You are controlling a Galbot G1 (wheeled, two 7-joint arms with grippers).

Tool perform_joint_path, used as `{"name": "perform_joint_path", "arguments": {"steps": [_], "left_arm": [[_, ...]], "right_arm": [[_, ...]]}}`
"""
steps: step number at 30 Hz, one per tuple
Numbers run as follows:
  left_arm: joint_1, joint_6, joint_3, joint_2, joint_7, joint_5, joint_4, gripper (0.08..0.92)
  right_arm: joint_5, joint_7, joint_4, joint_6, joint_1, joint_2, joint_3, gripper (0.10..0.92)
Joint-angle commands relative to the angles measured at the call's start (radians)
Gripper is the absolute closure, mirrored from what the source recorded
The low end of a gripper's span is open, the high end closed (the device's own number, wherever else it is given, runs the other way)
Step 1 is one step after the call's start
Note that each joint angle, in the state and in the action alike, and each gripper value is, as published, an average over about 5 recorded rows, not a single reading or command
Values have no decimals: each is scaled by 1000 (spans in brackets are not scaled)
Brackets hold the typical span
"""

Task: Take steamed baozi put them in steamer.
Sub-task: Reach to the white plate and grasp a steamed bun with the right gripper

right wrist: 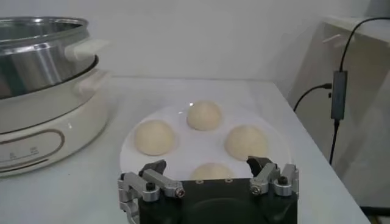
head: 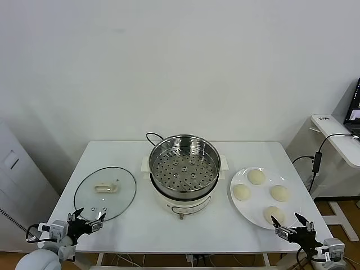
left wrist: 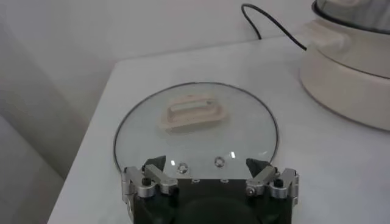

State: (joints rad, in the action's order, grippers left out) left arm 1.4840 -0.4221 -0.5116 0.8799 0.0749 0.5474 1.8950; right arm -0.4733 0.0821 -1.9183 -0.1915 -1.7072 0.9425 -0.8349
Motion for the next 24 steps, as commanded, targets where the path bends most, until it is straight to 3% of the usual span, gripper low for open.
{"name": "perform_joint_path", "arguments": {"steps": [1, 6, 11, 18, 24], "left_arm": [[2, -2, -6, 7, 0, -5, 4, 177], [-7, -4, -4, 12, -1, -17, 2, 177], [-16, -7, -4, 19, -1, -19, 2, 177], [-23, -6, -3, 27, -4, -27, -8, 177], [-32, -8, 0, 32, -5, -34, -11, 177]], "right_arm": [[329, 33, 34, 66, 92, -34, -20, 203], [641, 59, 87, 134, 195, -80, -2, 203], [838, 122, 147, 191, 289, -140, 39, 203], [925, 348, 214, 204, 404, -251, 109, 203], [855, 555, 324, 224, 613, -398, 278, 203]]}}
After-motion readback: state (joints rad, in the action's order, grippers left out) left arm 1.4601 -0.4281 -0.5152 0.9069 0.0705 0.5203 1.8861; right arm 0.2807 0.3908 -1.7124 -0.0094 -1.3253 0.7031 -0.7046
